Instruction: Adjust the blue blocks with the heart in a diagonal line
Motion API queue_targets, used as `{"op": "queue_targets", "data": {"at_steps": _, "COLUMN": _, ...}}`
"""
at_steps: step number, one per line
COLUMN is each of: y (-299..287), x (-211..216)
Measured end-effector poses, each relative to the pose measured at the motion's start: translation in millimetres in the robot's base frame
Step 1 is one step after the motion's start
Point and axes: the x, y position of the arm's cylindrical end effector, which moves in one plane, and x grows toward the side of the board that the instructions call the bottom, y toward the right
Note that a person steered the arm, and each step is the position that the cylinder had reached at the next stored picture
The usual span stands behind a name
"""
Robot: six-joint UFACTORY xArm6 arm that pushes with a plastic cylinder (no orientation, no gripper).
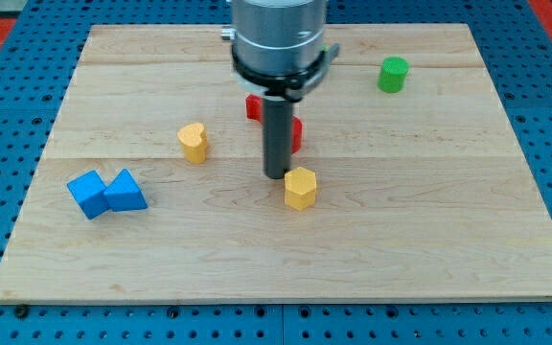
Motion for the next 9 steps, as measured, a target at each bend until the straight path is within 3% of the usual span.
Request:
{"op": "queue_targets", "data": {"at_steps": 2, "y": -60.1, "x": -74.3}}
{"op": "queue_targets", "data": {"at_steps": 3, "y": -97.4, "x": -74.4}}
{"op": "queue_targets", "data": {"at_steps": 6, "y": -44.7, "x": 26.8}}
{"op": "queue_targets", "data": {"at_steps": 8, "y": -43.2, "x": 50.4}}
{"op": "queue_targets", "data": {"at_steps": 9, "y": -76.5, "x": 64.2}}
